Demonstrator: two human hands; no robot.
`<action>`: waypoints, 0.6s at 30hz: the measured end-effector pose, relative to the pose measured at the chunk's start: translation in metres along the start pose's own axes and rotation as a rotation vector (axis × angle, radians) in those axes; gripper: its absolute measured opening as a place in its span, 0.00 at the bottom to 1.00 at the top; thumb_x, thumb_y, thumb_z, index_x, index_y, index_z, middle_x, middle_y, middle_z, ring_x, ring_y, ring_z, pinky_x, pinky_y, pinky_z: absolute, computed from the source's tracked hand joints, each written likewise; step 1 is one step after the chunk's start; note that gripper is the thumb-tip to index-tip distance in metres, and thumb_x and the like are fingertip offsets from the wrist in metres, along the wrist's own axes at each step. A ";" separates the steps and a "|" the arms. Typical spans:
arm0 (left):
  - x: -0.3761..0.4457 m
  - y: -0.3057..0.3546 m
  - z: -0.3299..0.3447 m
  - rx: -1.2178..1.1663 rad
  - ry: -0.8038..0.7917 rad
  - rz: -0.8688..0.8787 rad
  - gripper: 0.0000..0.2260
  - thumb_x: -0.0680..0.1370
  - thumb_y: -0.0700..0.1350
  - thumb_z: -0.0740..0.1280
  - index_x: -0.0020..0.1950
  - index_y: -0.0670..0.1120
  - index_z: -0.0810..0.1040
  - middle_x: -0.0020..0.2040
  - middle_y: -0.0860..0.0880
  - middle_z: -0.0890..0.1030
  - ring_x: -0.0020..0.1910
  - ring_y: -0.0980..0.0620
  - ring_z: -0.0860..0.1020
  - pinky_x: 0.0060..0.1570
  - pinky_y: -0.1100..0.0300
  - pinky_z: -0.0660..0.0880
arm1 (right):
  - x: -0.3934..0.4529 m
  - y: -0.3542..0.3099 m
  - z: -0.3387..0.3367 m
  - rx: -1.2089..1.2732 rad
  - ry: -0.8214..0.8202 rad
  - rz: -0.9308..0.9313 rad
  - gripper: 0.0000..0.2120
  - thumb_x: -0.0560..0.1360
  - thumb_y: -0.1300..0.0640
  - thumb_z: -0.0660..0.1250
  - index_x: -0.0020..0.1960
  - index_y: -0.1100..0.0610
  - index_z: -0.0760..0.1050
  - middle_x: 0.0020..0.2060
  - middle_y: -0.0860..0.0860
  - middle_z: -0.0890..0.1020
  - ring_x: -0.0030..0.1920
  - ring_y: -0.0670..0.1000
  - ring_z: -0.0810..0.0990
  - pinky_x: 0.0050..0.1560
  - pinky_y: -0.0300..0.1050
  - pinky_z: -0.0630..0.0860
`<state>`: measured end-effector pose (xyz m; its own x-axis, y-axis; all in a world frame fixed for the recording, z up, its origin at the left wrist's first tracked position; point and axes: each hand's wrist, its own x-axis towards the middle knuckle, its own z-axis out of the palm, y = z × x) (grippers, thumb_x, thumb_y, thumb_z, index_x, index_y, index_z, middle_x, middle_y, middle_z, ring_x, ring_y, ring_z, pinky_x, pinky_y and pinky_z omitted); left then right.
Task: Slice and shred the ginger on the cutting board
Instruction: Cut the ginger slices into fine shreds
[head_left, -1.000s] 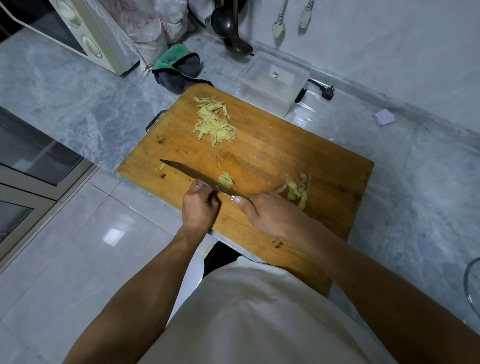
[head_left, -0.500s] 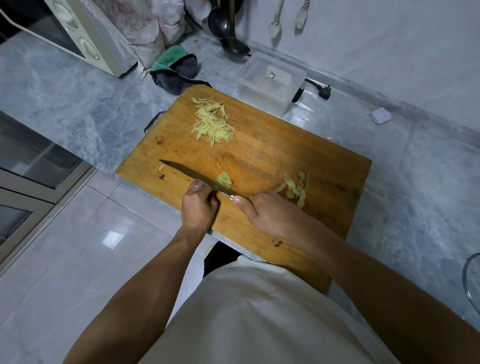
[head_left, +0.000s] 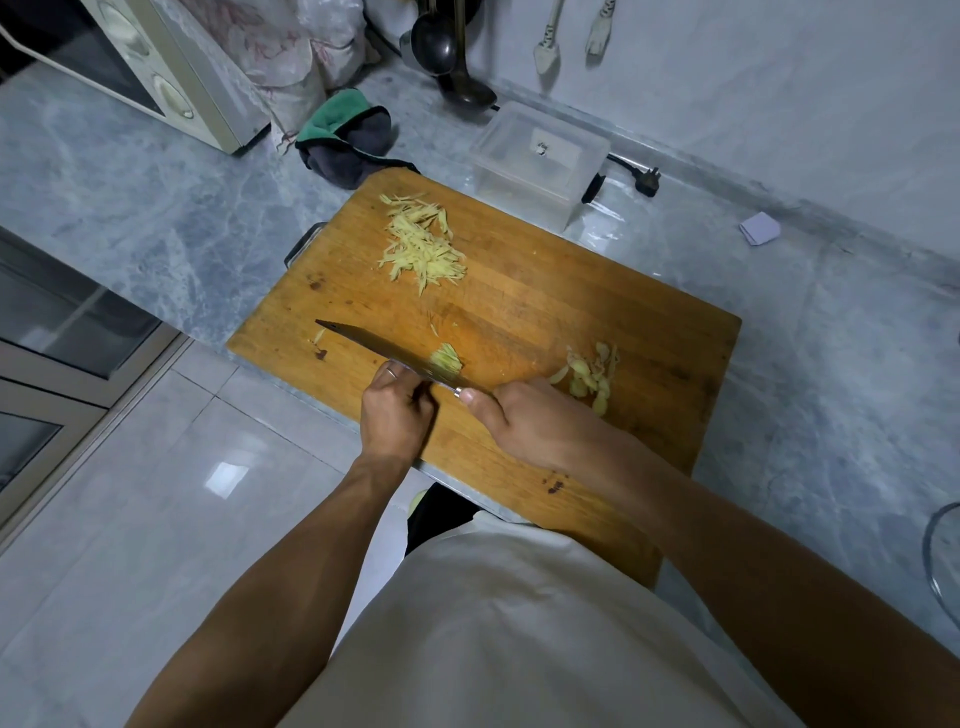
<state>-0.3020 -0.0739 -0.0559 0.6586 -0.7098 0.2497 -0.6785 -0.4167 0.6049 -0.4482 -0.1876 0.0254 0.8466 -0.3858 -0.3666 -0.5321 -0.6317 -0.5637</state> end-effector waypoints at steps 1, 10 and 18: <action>-0.001 0.000 0.000 -0.005 -0.001 0.006 0.17 0.60 0.22 0.68 0.44 0.37 0.84 0.42 0.39 0.83 0.44 0.40 0.81 0.45 0.62 0.71 | 0.001 0.001 0.001 -0.002 -0.002 0.011 0.30 0.83 0.36 0.47 0.32 0.54 0.67 0.30 0.53 0.73 0.32 0.55 0.74 0.37 0.50 0.74; 0.001 -0.001 0.001 -0.029 0.029 0.010 0.16 0.60 0.23 0.67 0.43 0.37 0.83 0.41 0.39 0.83 0.45 0.46 0.76 0.43 0.63 0.70 | -0.001 0.006 0.002 0.038 0.004 -0.004 0.30 0.82 0.34 0.46 0.31 0.53 0.65 0.30 0.53 0.71 0.31 0.53 0.73 0.38 0.50 0.74; -0.002 -0.002 0.002 -0.015 0.003 -0.018 0.16 0.62 0.24 0.68 0.45 0.38 0.83 0.42 0.41 0.82 0.44 0.42 0.79 0.43 0.62 0.71 | 0.003 -0.001 0.002 0.059 -0.022 0.049 0.28 0.83 0.35 0.47 0.33 0.52 0.66 0.37 0.55 0.75 0.40 0.57 0.76 0.41 0.48 0.71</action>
<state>-0.3027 -0.0727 -0.0593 0.6714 -0.7008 0.2411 -0.6620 -0.4208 0.6203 -0.4449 -0.1870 0.0230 0.8195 -0.4001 -0.4103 -0.5731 -0.5714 -0.5875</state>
